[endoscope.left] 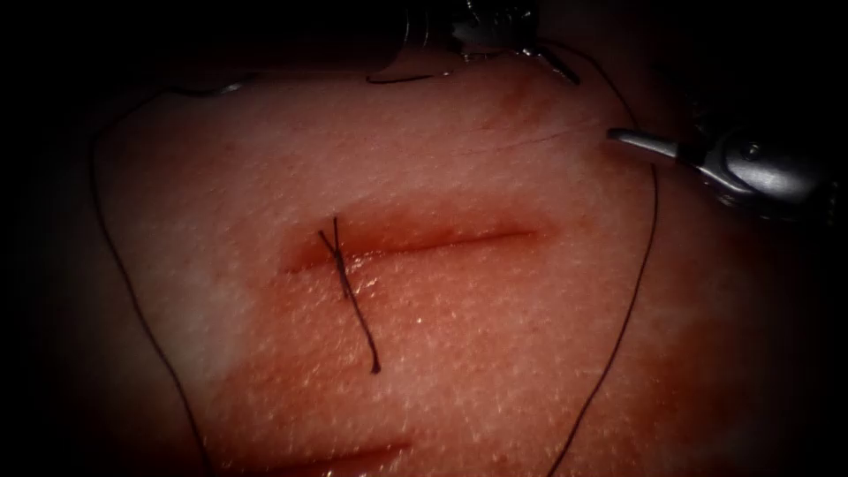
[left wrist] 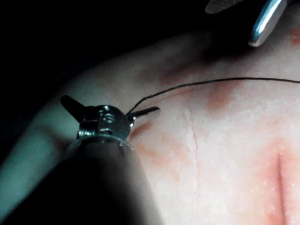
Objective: Wound Closure
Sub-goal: Release suture from left gripper
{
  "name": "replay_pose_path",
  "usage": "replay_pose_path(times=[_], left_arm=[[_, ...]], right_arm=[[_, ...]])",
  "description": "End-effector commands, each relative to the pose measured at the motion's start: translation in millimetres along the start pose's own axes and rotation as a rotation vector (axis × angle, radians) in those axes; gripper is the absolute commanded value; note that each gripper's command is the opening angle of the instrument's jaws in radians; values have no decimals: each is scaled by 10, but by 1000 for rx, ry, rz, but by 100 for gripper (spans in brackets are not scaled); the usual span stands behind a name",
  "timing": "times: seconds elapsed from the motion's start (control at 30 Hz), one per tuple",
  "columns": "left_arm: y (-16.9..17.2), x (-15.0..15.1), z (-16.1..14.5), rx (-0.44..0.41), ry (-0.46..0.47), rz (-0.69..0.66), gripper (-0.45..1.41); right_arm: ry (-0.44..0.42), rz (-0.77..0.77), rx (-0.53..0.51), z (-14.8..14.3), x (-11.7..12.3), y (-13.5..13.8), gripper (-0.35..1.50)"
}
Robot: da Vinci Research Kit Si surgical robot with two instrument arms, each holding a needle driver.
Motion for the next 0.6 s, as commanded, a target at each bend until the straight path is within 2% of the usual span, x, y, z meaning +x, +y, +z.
replay_pose_path(times=[0.03,0.13,0.2,0.33,0.4,0.43,0.53,0.6], left_arm=[[-9,7,0,9,-3,13,129],[-19,27,-26,40,4,42,124],[-30,44,-70,112,10,75,119],[-34,48,-113,144,40,80,118],[-25,44,-153,154,67,83,104],[-14,42,-172,141,65,91,91],[1,43,-190,133,64,77,81],[17,44,-204,122,73,70,57]], right_arm=[[0,-1,7,12,-4,-11,108],[-2,5,22,15,-9,-21,108],[-10,12,38,18,-11,-33,105],[-12,16,53,21,-12,-40,99],[-8,29,65,23,-12,-43,99],[-5,30,69,24,-11,-44,99],[0,30,80,24,-11,-45,101],[7,36,93,23,-11,-46,103]])
